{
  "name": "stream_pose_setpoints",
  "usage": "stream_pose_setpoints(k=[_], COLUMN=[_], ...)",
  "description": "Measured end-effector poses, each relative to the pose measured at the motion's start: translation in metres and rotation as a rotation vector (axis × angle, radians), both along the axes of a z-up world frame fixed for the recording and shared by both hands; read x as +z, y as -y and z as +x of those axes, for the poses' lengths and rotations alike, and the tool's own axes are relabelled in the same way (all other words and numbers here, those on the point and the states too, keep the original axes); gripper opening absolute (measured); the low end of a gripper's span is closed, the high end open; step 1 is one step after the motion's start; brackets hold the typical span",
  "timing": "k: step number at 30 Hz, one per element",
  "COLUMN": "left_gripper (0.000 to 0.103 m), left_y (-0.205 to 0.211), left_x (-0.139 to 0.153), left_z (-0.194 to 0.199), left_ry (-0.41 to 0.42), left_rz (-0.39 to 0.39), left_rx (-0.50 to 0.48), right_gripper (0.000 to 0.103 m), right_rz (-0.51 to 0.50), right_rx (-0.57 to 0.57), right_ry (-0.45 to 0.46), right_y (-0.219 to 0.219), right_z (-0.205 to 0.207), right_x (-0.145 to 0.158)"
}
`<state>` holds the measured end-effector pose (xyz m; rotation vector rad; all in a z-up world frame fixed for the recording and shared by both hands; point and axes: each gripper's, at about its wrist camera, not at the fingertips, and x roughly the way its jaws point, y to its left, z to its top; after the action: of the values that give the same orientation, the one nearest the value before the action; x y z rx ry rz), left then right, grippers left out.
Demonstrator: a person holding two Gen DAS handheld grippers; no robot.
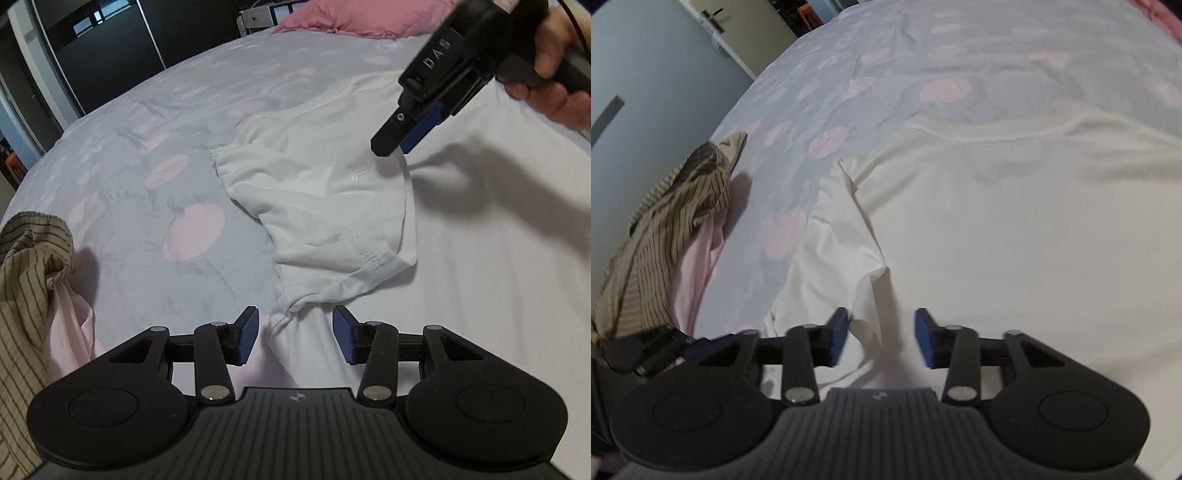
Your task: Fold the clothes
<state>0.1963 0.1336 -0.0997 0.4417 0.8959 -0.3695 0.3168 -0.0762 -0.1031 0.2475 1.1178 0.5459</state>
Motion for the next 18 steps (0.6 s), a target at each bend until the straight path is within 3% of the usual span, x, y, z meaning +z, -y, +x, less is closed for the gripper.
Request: stream_pose_setpoints(k=[2,4,6,13,18], left_gripper=[0.029,0.019,0.008,0.005,0.005], left_y=[0.0,0.0,-0.001,-0.045,-0.038], left_x=[-0.003,-0.002,0.002,0.017,0.0], left_z=[0.003,0.004,0.005,0.016,0.019], left_ry=[-0.003,0.008,0.024,0.011,-0.037], left_rz=[0.014,0.004,-0.013,-0.177,-0.117], left_rx=[0.005,0.004,0.015,0.218,0.206], right_gripper=[0.029,0.006,0.005,0.003,0.003], right_rz=[0.013,0.013,0.015,0.117,0.0], right_rx=[-0.008,-0.004,-0.006,-0.031,-0.042], right_ry=[-0.014,-0.023,-0.023,-0.056,-0.133], right_y=[-0.001,-0.003,-0.003,0.007,0.003], right_z=[0.002,0.002,0.002,0.001,-0.005], right_x=[-0.004,-0.006,-0.006,0.014,-0.021])
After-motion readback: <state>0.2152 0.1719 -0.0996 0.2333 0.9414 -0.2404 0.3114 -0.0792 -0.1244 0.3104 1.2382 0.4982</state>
